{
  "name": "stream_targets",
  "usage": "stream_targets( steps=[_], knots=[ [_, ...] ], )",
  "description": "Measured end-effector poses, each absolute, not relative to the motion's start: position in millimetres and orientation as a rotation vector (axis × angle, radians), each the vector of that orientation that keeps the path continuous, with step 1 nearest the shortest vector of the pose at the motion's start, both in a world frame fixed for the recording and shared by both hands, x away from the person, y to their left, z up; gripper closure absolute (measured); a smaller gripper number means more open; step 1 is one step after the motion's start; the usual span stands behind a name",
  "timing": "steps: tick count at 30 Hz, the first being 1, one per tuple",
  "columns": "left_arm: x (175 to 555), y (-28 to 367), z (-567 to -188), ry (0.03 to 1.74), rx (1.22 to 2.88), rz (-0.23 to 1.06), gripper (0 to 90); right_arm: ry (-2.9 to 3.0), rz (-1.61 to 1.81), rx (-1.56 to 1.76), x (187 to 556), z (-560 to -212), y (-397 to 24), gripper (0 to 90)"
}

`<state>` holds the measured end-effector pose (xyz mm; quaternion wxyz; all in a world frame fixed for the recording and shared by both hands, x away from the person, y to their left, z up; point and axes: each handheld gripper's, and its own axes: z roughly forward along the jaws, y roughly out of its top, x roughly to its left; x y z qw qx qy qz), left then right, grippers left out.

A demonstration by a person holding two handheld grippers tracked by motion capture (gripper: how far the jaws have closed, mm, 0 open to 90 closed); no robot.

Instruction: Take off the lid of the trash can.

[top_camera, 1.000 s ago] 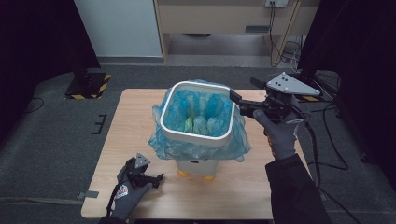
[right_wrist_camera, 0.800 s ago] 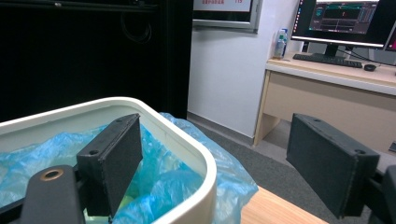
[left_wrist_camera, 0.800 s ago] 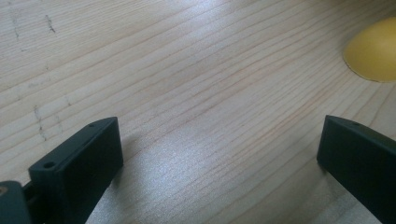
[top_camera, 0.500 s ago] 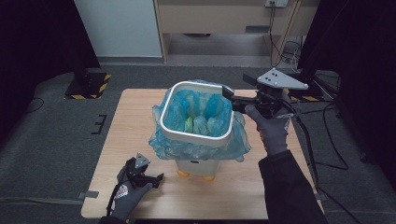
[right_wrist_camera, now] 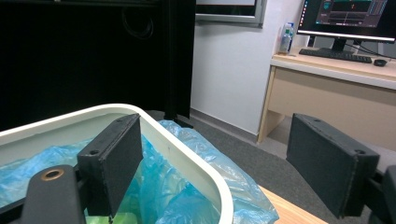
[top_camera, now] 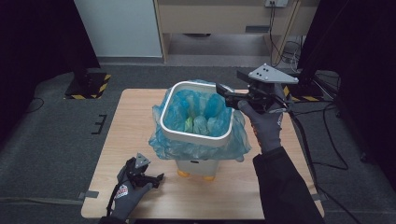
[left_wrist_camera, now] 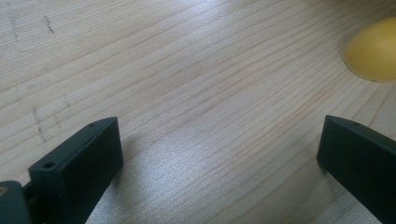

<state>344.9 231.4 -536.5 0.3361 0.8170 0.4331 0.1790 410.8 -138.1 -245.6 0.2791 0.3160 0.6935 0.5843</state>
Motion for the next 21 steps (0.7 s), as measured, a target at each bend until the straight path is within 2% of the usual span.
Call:
stream_targets(
  steps=[21],
  knots=[
    [345, 231, -536, 1.128, 2.131, 0.466, 0.0, 1.929, 1.526, 0.825, 422, -248, -115, 20.2]
  ],
)
